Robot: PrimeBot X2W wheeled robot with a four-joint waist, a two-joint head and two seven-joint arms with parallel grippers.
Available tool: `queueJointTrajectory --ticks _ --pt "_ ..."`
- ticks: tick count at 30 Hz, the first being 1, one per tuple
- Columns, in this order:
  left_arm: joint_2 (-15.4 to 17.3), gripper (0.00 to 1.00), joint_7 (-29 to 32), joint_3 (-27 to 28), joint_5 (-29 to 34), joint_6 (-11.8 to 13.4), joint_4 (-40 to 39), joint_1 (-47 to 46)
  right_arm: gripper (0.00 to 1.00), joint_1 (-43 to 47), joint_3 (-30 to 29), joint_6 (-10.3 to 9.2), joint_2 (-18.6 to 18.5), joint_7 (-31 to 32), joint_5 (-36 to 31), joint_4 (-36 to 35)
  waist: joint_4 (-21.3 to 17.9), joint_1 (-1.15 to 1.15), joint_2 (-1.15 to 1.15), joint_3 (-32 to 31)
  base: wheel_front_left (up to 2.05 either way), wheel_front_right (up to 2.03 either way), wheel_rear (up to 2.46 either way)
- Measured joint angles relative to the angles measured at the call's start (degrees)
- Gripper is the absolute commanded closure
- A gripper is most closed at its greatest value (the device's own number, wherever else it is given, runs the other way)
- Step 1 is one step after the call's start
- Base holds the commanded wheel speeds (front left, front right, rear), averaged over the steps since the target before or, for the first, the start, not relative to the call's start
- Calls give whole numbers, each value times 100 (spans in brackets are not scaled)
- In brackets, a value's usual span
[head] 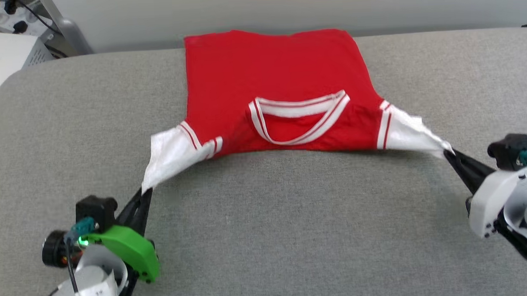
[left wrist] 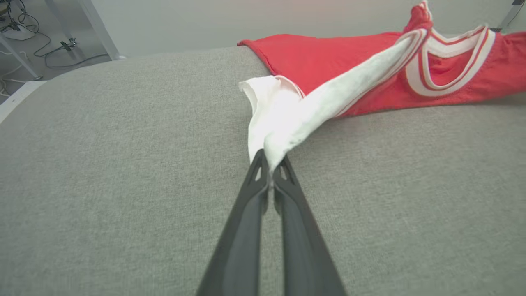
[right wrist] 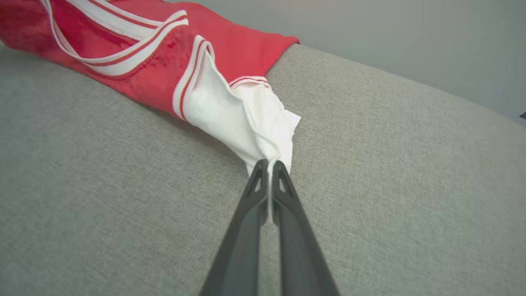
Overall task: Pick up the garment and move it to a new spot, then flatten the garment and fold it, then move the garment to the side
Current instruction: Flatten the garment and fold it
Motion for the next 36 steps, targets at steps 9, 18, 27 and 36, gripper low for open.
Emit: queueJointTrajectory --ticks 9,18,27,36 --pt "-64 100 0 347 -104 419 -307 1374 100 1693 -803 3 -113 -25 125 -229 -2 0 0 -523 0 0 0" --pt "-204 100 0 455 -44 586 -483 2371 100 3055 -1659 42 -102 -65 80 -458 -40 0 0 -766 0 0 0" --pt "-324 100 0 584 145 633 -577 2497 86 3740 -2301 42 -27 359 -93 -966 15 0 0 -734 0 0 0" --pt "-454 100 0 724 549 634 -886 2412 0 3739 -3194 41 -24 737 -535 -1759 36 0 0 -610 0 0 0"
